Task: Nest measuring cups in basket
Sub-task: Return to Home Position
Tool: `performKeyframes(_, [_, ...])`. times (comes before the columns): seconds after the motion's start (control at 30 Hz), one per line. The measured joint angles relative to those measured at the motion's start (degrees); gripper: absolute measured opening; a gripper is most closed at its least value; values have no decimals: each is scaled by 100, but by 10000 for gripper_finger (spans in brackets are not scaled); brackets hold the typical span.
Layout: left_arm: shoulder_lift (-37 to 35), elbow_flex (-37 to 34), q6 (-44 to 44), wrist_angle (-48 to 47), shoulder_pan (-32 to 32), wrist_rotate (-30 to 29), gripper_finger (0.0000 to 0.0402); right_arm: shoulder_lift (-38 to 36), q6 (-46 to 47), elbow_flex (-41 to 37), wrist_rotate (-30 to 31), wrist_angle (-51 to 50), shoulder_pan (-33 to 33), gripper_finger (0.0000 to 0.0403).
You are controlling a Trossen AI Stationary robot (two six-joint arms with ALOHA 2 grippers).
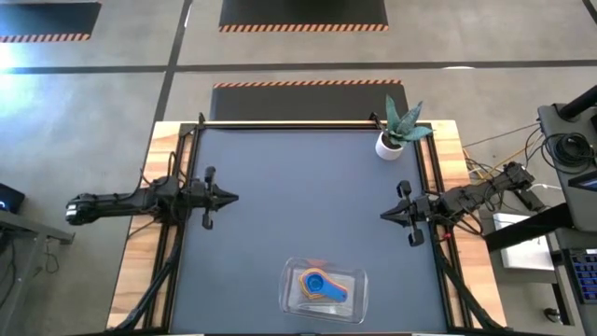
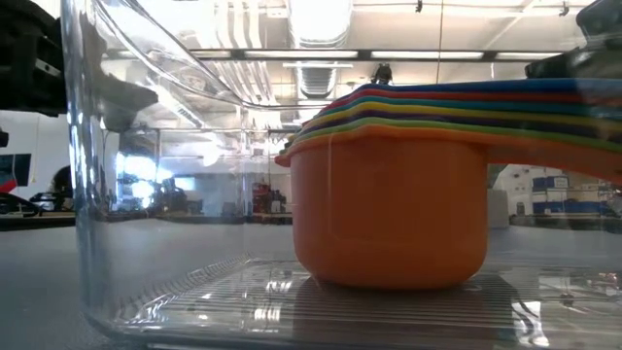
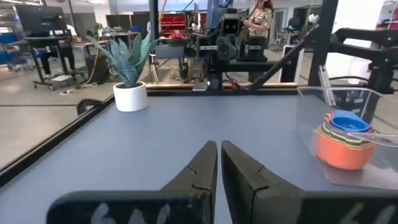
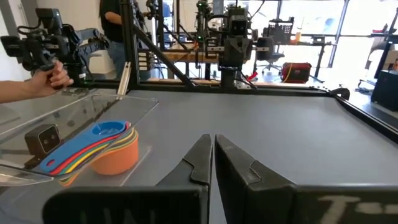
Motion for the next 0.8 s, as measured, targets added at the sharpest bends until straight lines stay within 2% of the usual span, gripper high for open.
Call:
performKeyframes(0.17, [-63, 54, -31, -125, 0, 88, 4, 2, 0, 0, 0, 0, 2, 9])
performKeyframes(0.33, [-396, 557, -55, -1581, -2, 347, 4, 2, 0, 0, 1, 2, 2, 9])
performKeyframes(0.4, [-378, 721, -41, -1818, -4, 327, 4, 1, 0, 0, 0, 2, 1, 9])
performKeyframes(0.5, [-386, 662, -35, -1649, -9, 327, 4, 2, 1, 0, -4, -7, 2, 9])
performKeyframes(0.63, [-382, 206, 308, -522, -11, 240, 4, 17, 0, 0, 0, -1, 0, 9])
performKeyframes(0.7, [-351, 2, 416, -6, -15, -32, 4, 21, 0, 0, 0, 0, 0, 9])
performKeyframes(0.8, [-332, 4, 510, -30, -15, -188, 4, 38, 0, 0, 0, -1, 2, 9])
